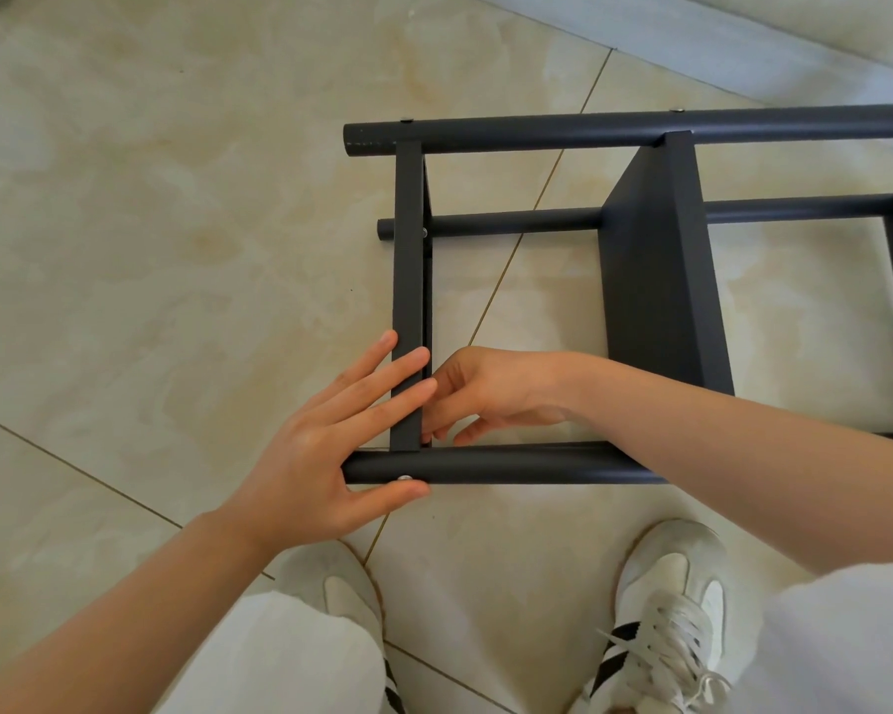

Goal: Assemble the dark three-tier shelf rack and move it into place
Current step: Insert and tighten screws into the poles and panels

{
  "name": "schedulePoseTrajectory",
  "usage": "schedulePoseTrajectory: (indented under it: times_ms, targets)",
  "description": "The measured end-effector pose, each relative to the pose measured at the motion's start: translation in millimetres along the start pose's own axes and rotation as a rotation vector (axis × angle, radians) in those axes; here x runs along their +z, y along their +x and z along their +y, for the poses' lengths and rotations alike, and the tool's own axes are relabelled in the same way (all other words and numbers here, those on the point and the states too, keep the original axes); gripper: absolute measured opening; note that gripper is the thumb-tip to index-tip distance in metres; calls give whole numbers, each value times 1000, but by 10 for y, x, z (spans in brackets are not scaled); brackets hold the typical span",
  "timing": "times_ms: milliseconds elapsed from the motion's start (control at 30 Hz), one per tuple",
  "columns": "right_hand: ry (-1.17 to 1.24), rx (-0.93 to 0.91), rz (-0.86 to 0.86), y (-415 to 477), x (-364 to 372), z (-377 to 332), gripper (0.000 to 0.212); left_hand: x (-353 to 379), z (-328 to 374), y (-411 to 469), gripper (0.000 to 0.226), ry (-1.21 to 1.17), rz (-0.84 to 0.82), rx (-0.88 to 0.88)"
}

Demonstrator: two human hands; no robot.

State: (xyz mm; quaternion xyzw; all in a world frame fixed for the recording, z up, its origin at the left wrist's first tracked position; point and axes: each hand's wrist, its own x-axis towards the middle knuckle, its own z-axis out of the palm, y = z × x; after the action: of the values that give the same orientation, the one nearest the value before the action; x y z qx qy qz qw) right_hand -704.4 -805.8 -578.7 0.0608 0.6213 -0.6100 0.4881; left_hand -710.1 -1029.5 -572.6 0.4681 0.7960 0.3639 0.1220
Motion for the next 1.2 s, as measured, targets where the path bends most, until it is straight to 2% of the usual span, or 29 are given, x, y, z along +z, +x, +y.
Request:
schedulePoseTrajectory:
  times_ms: [300,600,833,1033,1200]
  targets:
    - [-25,14,1,38,-16,8,18,1,-5,0,69,-1,-6,-3]
    - [3,-10,-46,37,-16,36,27,6,-9,-6,69,-8,-7,-5]
    - [-41,-6,-24,46,-14,10,22,16,-23,-3,69,-10,0,-2]
    - [-8,22,-37,47,14,26,31,23,-30,-8,69,-22,4,-3]
    - [28,11,-54,31,-12,24,29,25,-26,-3,69,-20,10,4]
